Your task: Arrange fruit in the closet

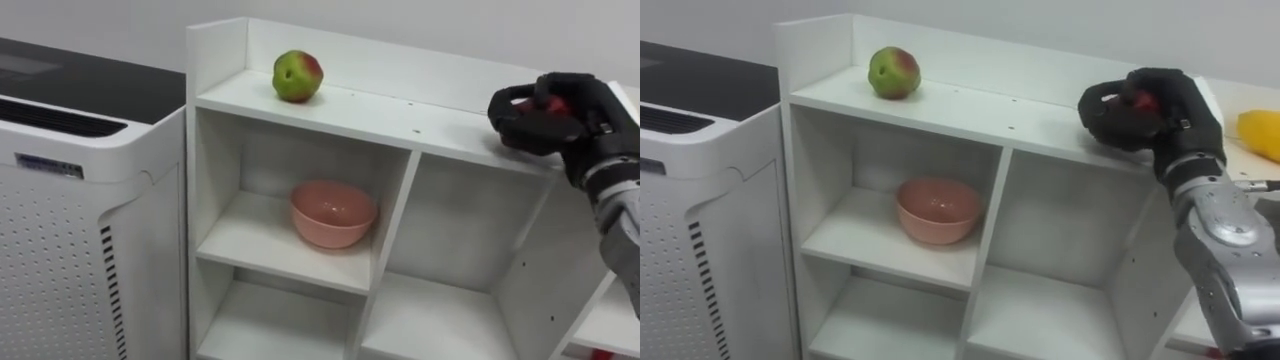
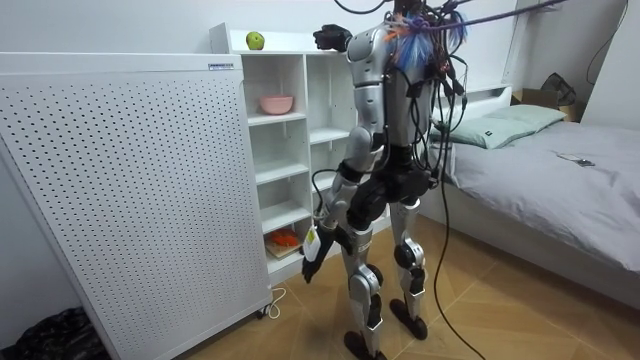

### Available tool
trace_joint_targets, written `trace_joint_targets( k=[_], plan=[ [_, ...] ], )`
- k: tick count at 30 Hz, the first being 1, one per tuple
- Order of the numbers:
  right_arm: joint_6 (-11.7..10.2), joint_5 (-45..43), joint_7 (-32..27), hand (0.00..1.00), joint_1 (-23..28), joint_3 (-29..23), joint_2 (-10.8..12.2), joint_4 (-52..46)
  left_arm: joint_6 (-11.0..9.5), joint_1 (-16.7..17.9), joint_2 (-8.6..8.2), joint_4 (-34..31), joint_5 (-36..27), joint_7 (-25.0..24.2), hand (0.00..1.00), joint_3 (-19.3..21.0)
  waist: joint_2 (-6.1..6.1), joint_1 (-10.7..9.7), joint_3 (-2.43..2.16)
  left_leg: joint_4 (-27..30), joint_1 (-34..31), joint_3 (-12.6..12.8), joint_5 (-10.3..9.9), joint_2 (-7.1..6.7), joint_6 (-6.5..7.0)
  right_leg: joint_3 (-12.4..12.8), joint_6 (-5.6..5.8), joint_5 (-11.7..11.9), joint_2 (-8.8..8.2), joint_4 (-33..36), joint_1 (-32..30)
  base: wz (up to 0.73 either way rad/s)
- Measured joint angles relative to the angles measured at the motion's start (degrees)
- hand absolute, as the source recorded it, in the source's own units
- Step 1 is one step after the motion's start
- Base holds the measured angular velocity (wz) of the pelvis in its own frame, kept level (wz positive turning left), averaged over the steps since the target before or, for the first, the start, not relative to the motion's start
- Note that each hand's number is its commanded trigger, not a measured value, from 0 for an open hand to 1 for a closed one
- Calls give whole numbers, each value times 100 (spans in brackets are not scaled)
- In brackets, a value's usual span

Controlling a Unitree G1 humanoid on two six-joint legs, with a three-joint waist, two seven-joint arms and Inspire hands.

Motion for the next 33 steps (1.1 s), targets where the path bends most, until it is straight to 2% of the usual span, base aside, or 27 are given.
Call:
trace_joint_targets(
  k=[4,5,8,12,16,18,20,22,26,28,29,32,33],
  plan=[
    [45,1237,127,100,500,-1,215,-1001,-1,11,-4,241,-89,94,0,-2,175,-17,-36,-16,54,23,1,-5,1,39,0,0,-4,-1,33,-3],
    [49,1592,218,100,639,0,328,-1258,-1,35,-7,274,-89,168,0,-1,226,-31,-48,-26,80,24,1,-5,1,46,1,-1,-3,-4,55,0],
    [160,2066,432,100,728,30,440,-1553,12,70,-58,403,-75,258,0,-1,325,-3,-77,-43,141,46,2,-4,2,73,1,-1,-3,-2,101,-3],
    [160,2589,537,100,958,249,551,-2302,113,173,-73,426,-75,359,0,-13,322,11,-77,-115,194,83,24,1,-4,117,1,-1,2,5,143,-4],
    [162,2597,779,100,1087,474,570,-2874,132,161,-49,417,-95,373,0,-129,313,6,-84,-120,179,79,24,1,-4,106,1,-1,1,9,141,0],
    [162,2596,953,100,1173,476,640,-3118,128,161,-51,352,-95,344,0,-174,276,4,-105,-117,167,61,24,1,-4,84,1,-1,1,8,139,4],
    [159,2613,1048,100,1215,488,738,-3186,121,159,-51,269,-94,330,0,-210,263,19,-106,-119,171,56,24,1,-4,67,1,0,1,6,139,0],
    [158,2648,1176,100,1312,549,858,-3186,102,134,-50,212,-94,330,0,-255,264,18,-105,-121,170,60,24,1,-4,59,0,0,0,4,136,0],
    [165,3236,1541,100,1966,736,1064,-3157,98,80,-30,217,-306,381,0,-451,273,34,-97,-113,84,62,24,2,-4,67,0,0,1,7,52,0],
    [203,3424,1543,100,2129,842,1120,-3070,110,65,-25,221,-375,398,0,-553,305,20,-76,-78,-17,70,24,2,-3,77,-10,6,0,13,-36,0],
    [244,3736,1548,100,2160,868,1197,-2900,127,29,-18,228,-490,457,0,-681,338,-9,-50,-36,-105,68,24,4,-2,77,-26,20,1,12,-99,0],
    [234,4443,1489,100,2260,906,1427,-1960,126,-176,-18,299,-700,516,0,-908,403,7,-6,92,-321,69,28,13,4,73,-38,37,1,53,-292,0],
    [190,4620,1474,100,2261,932,1498,-1405,134,-384,-19,442,-895,540,0,-1052,442,10,19,176,-442,61,28,22,4,68,-47,45,0,123,-415,0]
  ],
)
